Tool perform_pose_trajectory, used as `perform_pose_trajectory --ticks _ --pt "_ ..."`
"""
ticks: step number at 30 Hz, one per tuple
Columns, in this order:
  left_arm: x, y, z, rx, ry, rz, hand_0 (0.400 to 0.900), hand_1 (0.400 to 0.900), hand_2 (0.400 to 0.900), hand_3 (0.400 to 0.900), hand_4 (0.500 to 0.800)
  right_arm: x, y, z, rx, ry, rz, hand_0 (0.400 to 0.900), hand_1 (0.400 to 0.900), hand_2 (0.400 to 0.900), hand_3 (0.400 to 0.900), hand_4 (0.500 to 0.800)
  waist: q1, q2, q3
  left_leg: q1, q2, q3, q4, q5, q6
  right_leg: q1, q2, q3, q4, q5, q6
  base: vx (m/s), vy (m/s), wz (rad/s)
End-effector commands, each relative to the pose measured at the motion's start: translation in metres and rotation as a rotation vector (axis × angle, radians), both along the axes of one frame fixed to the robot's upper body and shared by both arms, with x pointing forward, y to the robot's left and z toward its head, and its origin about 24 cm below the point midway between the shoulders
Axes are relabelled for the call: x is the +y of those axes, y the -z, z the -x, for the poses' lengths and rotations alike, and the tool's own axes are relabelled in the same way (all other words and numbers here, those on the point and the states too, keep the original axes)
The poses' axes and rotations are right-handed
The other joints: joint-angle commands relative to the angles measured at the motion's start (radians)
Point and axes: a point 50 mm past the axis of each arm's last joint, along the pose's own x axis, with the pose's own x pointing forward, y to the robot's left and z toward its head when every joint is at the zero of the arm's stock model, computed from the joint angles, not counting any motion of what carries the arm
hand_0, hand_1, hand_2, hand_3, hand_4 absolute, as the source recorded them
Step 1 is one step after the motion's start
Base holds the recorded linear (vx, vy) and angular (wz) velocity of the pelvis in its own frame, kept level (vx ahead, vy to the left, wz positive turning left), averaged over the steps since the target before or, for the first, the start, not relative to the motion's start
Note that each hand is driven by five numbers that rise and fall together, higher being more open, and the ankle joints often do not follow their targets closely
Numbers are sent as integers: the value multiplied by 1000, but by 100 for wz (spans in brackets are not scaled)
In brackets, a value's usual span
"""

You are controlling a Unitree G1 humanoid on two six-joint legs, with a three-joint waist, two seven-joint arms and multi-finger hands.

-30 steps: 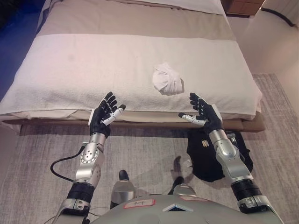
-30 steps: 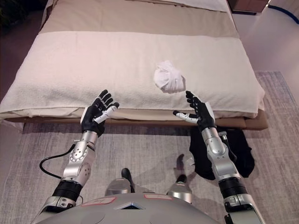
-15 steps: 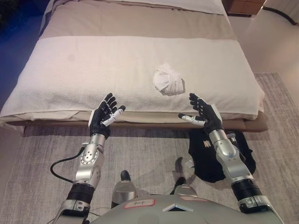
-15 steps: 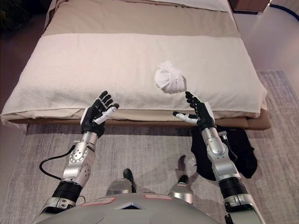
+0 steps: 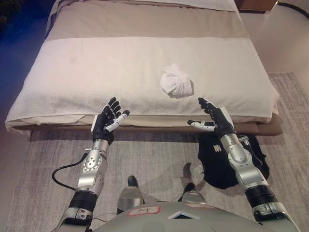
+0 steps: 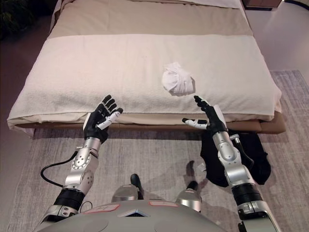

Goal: Put the clothes on the bed into the basket.

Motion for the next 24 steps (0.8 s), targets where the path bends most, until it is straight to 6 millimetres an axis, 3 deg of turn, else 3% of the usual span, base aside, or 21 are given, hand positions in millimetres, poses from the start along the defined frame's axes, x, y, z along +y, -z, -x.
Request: perform_pose_trajectory --ticks 1,5,7,8,10,12,14,15,16,17,20,22,24 --pt "8 -56 -30 -285 -7 -22 900 900 900 900 800 -3 -67 -35 -312 -31 26 900 900 900 900 800 15 -2 44 10 77 52 125 -105 -63 55 73 -39 3 -95 -58 -1 -178 -6" --pt "8 -54 -29 -282 -20 -8 900 900 900 900 800 -3 -69 -37 -321 -36 31 900 900 900 900 800 23 -1 67 -21 126 31 261 -123 -81 57 113 -6 1 -131 -86 26 -201 -10" --pt "5 -53 -30 -276 -15 14 900 900 900 900 800 -5 -72 -36 -332 -33 28 900 900 900 900 800 36 0 95 -116 162 -33 494 -106 -84 71 140 2 1 -164 -118 19 -263 -1" --pt "2 -54 -31 -287 -6 28 900 900 900 900 800 -7 -74 -36 -337 -29 22 900 900 900 900 800 45 0 117 -178 166 -83 601 -80 -88 78 152 0 1 -175 -131 8 -216 7" --pt "-5 -54 -33 -286 13 45 900 900 900 900 800 -10 -76 -38 -342 -5 16 900 900 900 900 800 54 -9 142 -262 146 -120 655 -77 -80 85 176 -6 1 -202 -142 41 -165 12" --pt "-7 -53 -33 -278 19 48 900 900 900 900 800 -12 -76 -39 -343 8 18 900 900 900 900 800 54 -13 142 -284 140 -117 620 -85 -73 85 177 -10 1 -205 -139 65 -37 10" --pt "-8 -49 -31 -263 16 64 900 900 900 900 800 -12 -77 -39 -352 16 5 900 900 900 900 800 54 -26 140 -289 150 -78 476 -80 -70 80 176 -7 1 -199 -126 160 49 0" --pt "-8 -49 -31 -263 17 58 900 900 900 900 800 -12 -75 -40 -349 24 -8 900 900 900 900 800 54 -24 140 -287 183 -53 279 19 -94 75 187 1 1 -195 -112 168 78 -8" --pt "-8 -49 -31 -263 16 58 900 900 900 900 800 -12 -75 -41 -349 24 -8 900 900 900 900 800 55 -27 140 -273 177 -46 251 38 -95 74 184 3 1 -194 -113 176 127 -10" --pt "-7 -50 -31 -269 10 51 900 900 900 900 800 -13 -75 -42 -349 22 -4 900 900 900 900 800 55 -19 142 -275 202 -29 146 109 -111 74 192 5 1 -193 -105 120 103 -11" --pt "-1 -51 -31 -277 -20 48 900 900 900 900 800 -11 -78 -46 -365 23 1 900 900 900 900 800 61 6 133 -283 236 68 -1 180 -142 105 204 9 1 -215 -86 275 238 -13" --pt "1 -52 -31 -283 -28 45 900 900 900 900 800 -11 -79 -46 -373 20 -3 900 900 900 900 800 69 7 127 -292 236 88 0 195 -145 118 202 18 1 -222 -81 219 170 -22" --pt "7 -55 -29 -297 -39 45 900 900 900 900 800 -3 -84 -49 -389 -10 -12 900 900 900 900 800 95 9 103 -276 200 39 4 190 -124 159 184 49 1 -230 -68 420 317 -57"
